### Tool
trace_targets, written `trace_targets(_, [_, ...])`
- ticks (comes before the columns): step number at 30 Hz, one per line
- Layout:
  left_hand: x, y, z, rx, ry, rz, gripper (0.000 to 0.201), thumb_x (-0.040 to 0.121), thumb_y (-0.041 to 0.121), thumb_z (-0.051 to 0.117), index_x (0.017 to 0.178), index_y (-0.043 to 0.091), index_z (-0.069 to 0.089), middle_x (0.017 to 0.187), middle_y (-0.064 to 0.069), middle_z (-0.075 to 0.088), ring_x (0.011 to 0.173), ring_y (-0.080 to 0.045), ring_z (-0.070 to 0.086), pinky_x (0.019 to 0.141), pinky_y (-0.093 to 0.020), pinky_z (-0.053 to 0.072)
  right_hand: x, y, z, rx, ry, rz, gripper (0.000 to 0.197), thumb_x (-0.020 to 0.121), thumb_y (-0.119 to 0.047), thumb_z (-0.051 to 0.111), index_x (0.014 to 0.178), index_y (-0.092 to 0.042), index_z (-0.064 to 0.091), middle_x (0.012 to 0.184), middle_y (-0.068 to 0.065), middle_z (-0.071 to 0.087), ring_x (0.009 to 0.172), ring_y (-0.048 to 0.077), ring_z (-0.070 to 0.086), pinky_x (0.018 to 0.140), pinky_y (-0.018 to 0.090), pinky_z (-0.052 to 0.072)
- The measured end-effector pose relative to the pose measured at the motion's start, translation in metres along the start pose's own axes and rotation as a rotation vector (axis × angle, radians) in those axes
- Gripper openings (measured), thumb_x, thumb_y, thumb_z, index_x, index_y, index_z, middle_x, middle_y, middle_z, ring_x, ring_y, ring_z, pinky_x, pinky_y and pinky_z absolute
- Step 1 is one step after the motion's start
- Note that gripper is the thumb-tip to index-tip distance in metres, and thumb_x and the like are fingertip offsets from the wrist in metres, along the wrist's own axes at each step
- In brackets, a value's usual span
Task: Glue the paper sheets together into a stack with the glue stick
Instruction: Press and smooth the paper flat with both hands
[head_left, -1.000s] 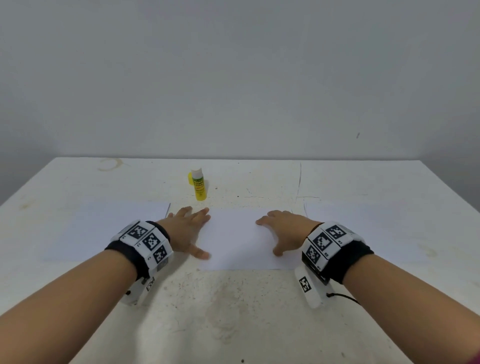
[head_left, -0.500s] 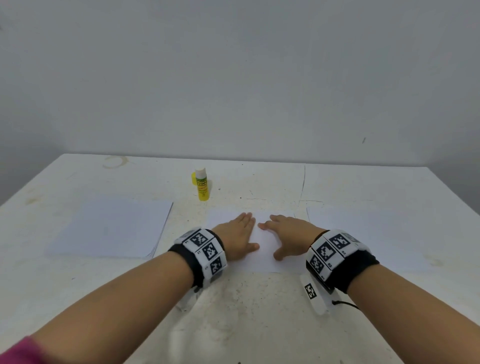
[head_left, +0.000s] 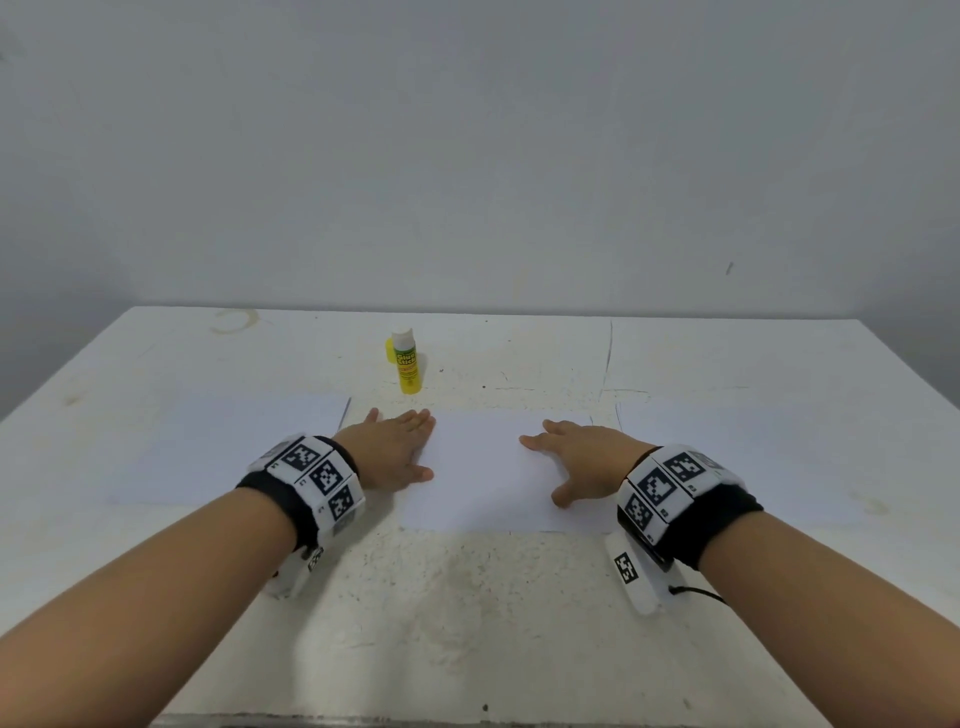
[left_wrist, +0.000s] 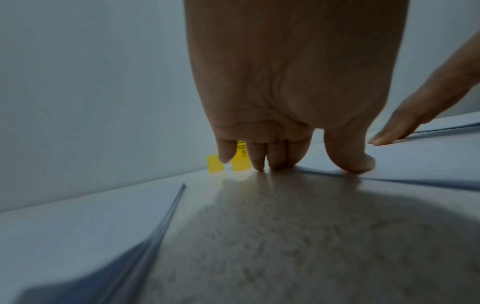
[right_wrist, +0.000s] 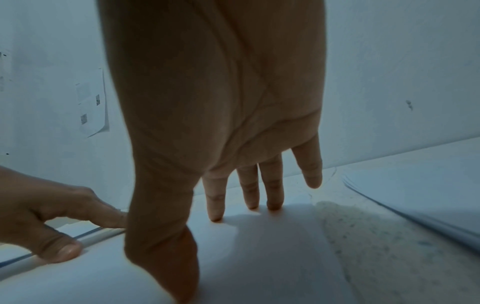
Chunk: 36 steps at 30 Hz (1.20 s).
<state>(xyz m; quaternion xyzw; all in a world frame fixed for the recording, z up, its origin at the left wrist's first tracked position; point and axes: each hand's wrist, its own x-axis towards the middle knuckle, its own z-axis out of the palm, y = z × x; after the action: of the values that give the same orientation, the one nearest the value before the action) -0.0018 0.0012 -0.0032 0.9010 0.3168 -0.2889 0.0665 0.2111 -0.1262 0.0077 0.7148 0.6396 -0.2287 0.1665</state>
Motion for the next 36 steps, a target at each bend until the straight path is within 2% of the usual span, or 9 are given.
trace_targets(6, [-0.003, -0.003, -0.005, 0.059, -0.036, 0.02, 0.098, 0.091, 0.061, 0.045, 0.152, 0.01, -0.012, 0.16, -0.002, -0.013, 0.148, -0.019, -0.007, 0.118, -0.053, 0.003, 0.001, 0.0, 0.0, 0.007, -0.003, 0.01, 0.086, 0.088, -0.035, 0.063, 0.153, -0.033, 0.007, 0.161, 0.001, 0.0, 0.146, 0.021, 0.017, 0.114, 0.039, 0.028])
trace_targets(11, [-0.004, -0.005, -0.001, 0.021, -0.07, 0.035, 0.124, 0.075, 0.068, 0.062, 0.15, 0.011, -0.02, 0.159, 0.001, -0.021, 0.147, -0.017, -0.012, 0.119, -0.052, 0.0, 0.0, -0.001, 0.002, 0.006, -0.005, 0.015, 0.087, 0.088, -0.036, 0.063, 0.153, -0.033, 0.006, 0.161, 0.001, -0.002, 0.145, 0.021, 0.019, 0.113, 0.038, 0.03])
trace_targets(17, [-0.001, -0.008, 0.006, 0.017, -0.065, 0.038, 0.136, 0.066, 0.071, 0.068, 0.148, 0.012, -0.024, 0.157, 0.002, -0.025, 0.147, -0.017, -0.015, 0.118, -0.054, 0.002, -0.002, 0.001, 0.001, 0.024, -0.015, -0.003, 0.094, 0.084, -0.038, 0.069, 0.153, -0.032, 0.006, 0.161, 0.001, -0.001, 0.147, 0.02, 0.011, 0.116, 0.04, 0.022])
trace_targets(19, [0.001, -0.009, 0.008, 0.018, -0.062, 0.037, 0.138, 0.064, 0.072, 0.069, 0.148, 0.013, -0.024, 0.157, 0.002, -0.025, 0.147, -0.018, -0.015, 0.118, -0.056, 0.003, -0.003, 0.003, -0.001, 0.047, -0.033, -0.006, 0.101, 0.079, -0.044, 0.073, 0.153, -0.031, 0.006, 0.161, 0.0, 0.0, 0.147, 0.021, 0.011, 0.117, 0.041, 0.019])
trace_targets(22, [0.002, -0.009, 0.007, 0.018, -0.068, 0.035, 0.139, 0.064, 0.071, 0.07, 0.148, 0.012, -0.024, 0.157, 0.002, -0.025, 0.147, -0.018, -0.015, 0.118, -0.056, 0.005, 0.004, -0.006, -0.007, 0.082, -0.025, 0.031, 0.1, 0.075, -0.064, 0.067, 0.152, -0.026, 0.016, 0.158, 0.005, 0.017, 0.142, 0.025, 0.025, 0.115, 0.044, 0.026])
trace_targets(25, [0.002, -0.008, 0.006, 0.012, -0.076, 0.031, 0.139, 0.064, 0.07, 0.071, 0.148, 0.012, -0.023, 0.158, 0.002, -0.025, 0.147, -0.019, -0.015, 0.118, -0.056, 0.007, 0.012, -0.028, -0.008, 0.037, 0.028, 0.11, 0.096, 0.072, -0.071, 0.063, 0.143, -0.018, 0.027, 0.137, 0.008, 0.039, 0.122, 0.03, 0.047, 0.1, 0.048, 0.041])
trace_targets(27, [0.003, -0.008, 0.006, 0.011, -0.076, 0.03, 0.139, 0.064, 0.069, 0.071, 0.148, 0.012, -0.024, 0.157, 0.002, -0.025, 0.147, -0.018, -0.015, 0.118, -0.056, 0.008, 0.014, -0.038, -0.003, -0.061, 0.062, 0.131, 0.099, 0.068, -0.069, 0.068, 0.139, -0.015, 0.026, 0.13, 0.01, 0.042, 0.116, 0.032, 0.05, 0.098, 0.051, 0.039])
trace_targets(30, [0.002, -0.009, 0.007, 0.005, -0.081, 0.027, 0.139, 0.064, 0.07, 0.071, 0.148, 0.013, -0.024, 0.157, 0.003, -0.026, 0.147, -0.017, -0.016, 0.117, -0.057, 0.008, 0.012, -0.029, 0.002, -0.098, 0.093, 0.109, 0.102, 0.065, -0.063, 0.075, 0.141, -0.018, 0.025, 0.132, 0.007, 0.041, 0.12, 0.029, 0.047, 0.101, 0.051, 0.036])
trace_targets(36, [0.001, -0.009, 0.008, -0.011, -0.091, 0.032, 0.137, 0.065, 0.069, 0.07, 0.147, 0.014, -0.026, 0.156, 0.004, -0.028, 0.146, -0.017, -0.018, 0.116, -0.058, 0.009, 0.0, 0.008, -0.001, -0.086, 0.049, -0.016, 0.115, 0.06, -0.043, 0.087, 0.15, -0.029, 0.015, 0.151, -0.004, 0.022, 0.139, 0.02, 0.026, 0.108, 0.05, 0.027])
